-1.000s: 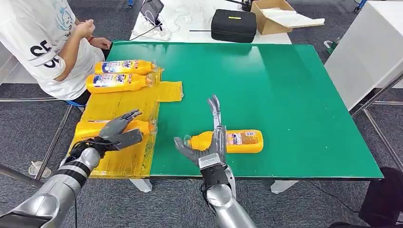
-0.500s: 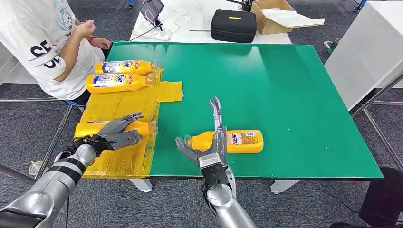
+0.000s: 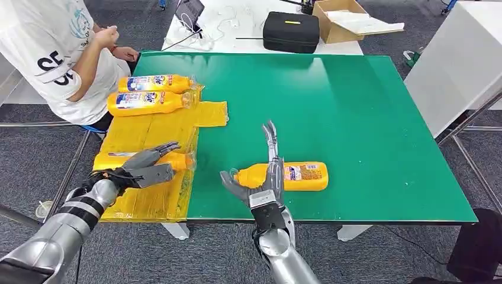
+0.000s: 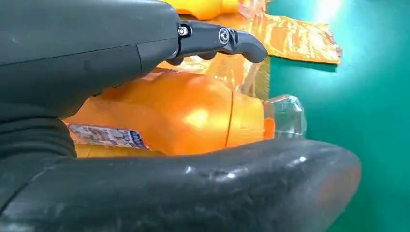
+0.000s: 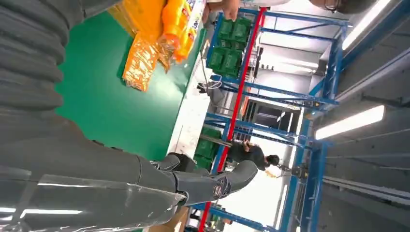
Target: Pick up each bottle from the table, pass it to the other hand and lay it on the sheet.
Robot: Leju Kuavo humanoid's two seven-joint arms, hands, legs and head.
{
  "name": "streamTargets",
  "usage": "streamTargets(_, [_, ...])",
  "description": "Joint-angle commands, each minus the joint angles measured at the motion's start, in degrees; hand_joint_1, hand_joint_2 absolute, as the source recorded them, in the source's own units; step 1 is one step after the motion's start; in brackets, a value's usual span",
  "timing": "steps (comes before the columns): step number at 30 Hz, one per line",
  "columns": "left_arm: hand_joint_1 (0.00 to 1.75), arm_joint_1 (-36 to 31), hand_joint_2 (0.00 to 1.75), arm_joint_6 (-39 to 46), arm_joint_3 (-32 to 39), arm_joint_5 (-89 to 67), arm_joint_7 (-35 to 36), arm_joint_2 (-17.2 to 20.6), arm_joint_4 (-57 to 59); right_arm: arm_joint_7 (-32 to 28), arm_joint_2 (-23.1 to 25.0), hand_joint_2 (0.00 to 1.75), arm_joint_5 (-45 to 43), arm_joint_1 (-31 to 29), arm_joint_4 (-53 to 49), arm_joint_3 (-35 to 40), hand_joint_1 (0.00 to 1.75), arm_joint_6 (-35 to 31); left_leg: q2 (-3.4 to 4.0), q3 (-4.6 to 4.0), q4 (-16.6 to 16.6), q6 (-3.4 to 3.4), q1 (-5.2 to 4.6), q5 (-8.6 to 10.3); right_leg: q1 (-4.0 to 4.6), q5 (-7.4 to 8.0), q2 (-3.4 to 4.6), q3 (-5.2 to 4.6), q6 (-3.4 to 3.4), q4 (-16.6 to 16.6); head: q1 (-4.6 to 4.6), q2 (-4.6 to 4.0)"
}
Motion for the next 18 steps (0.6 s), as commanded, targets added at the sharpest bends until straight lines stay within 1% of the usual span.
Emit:
streamTargets(1, [0.00,0.35,0.00,-1.47,-5.86,1.59,0.31,2.26,-1.86,-0.11,-0.74,1.75,-0.07,-1.53,3.71,-1.50,0.00,-0.44,0.13,0.20,-0.07,0.07,-0.01,-0.05,0.02,-0.02,0.04,0.17,-0.07,-0.08,0.00,0.00])
streamTargets(10, [0.00,0.84,0.00,-1.29,-7.48,3.46,-0.25,2.94,-3.89,-0.13,-0.64,1.75,0.02,-1.55,4.33,-1.76,0.00,-0.23,0.09,0.12,-0.05,0.06,-0.01,-0.03,0.02,-0.01,0.02,0.09,-0.05,-0.06,0.02,0.02])
streamTargets(13, [0.00,1.71,0.00,1.39,-7.81,5.21,-0.49,2.39,-4.69,-0.15,-0.60,1.75,0.29,-1.44,4.29,-1.91,0.00,0.02,0.09,0.18,-0.07,0.08,-0.02,-0.05,0.02,-0.03,-0.01,0.14,-0.07,-0.07,0.02,0.00])
streamTargets(18, [0.00,2.22,0.00,2.96,-7.38,6.20,-0.84,2.16,-5.39,-0.09,-0.54,1.75,0.35,-1.47,4.58,-1.94,0.00,0.12,0.09,0.10,-0.05,0.07,-0.01,-0.04,0.01,-0.02,0.01,0.06,-0.05,-0.06,0.02,0.02])
